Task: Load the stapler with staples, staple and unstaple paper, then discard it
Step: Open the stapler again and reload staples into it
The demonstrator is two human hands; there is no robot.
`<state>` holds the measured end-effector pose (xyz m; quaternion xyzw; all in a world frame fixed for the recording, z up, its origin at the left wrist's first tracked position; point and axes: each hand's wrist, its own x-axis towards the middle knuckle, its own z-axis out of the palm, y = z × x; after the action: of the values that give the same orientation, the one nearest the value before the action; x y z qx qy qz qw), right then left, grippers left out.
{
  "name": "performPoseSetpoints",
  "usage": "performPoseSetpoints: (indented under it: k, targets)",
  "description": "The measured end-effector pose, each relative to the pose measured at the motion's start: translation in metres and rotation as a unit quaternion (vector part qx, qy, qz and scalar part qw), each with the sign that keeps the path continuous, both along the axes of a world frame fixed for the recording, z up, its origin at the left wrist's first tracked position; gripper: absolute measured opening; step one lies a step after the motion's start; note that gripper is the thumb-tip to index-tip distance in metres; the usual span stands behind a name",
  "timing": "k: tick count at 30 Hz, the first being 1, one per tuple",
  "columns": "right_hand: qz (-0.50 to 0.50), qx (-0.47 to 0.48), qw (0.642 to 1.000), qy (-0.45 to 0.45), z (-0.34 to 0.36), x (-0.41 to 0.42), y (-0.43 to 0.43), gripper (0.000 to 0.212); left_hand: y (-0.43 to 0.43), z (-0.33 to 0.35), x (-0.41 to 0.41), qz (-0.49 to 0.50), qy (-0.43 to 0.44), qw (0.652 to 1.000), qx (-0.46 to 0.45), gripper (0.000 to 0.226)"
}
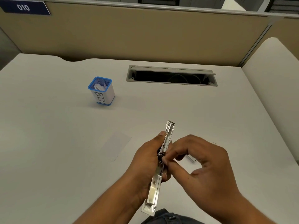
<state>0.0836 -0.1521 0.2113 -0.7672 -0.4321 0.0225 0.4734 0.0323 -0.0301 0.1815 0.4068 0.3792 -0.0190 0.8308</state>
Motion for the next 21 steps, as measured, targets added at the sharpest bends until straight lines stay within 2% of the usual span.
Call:
performPoseSetpoints:
  k: [3, 5, 9, 11, 14, 17, 21]
  targets:
    - [0.026, 0.008, 0.999, 0.042, 0.002, 0.006, -0.001, 0.008, 0.004, -0.003, 0.0, -0.036, 0.0, 0.999, 0.007, 0.042]
    - [0.02, 0.038, 0.994, 0.101, -0.001, 0.015, -0.004, 0.008, 0.008, -0.003, 0.0, -0.065, -0.024, 0.997, -0.044, 0.037]
    - [-0.116, 0.031, 0.978, 0.172, -0.029, 0.068, -0.021, 0.021, 0.015, -0.01, 0.003, -0.156, -0.04, 0.984, -0.078, 0.042]
    - [-0.207, -0.031, 0.96, 0.186, -0.055, 0.106, -0.037, 0.026, 0.018, -0.014, 0.004, -0.179, -0.038, 0.981, -0.068, 0.043]
    - [-0.298, -0.186, 0.923, 0.156, -0.098, 0.153, -0.072, 0.021, 0.019, -0.021, 0.009, -0.199, -0.029, 0.978, -0.054, 0.041]
    - [-0.31, -0.29, 0.895, 0.139, -0.13, 0.17, -0.096, 0.022, 0.017, -0.025, 0.015, -0.207, -0.021, 0.976, -0.064, 0.037]
    - [-0.294, -0.327, 0.887, 0.14, -0.152, 0.17, -0.1, 0.026, 0.015, -0.034, 0.027, -0.233, -0.027, 0.972, -0.007, 0.041]
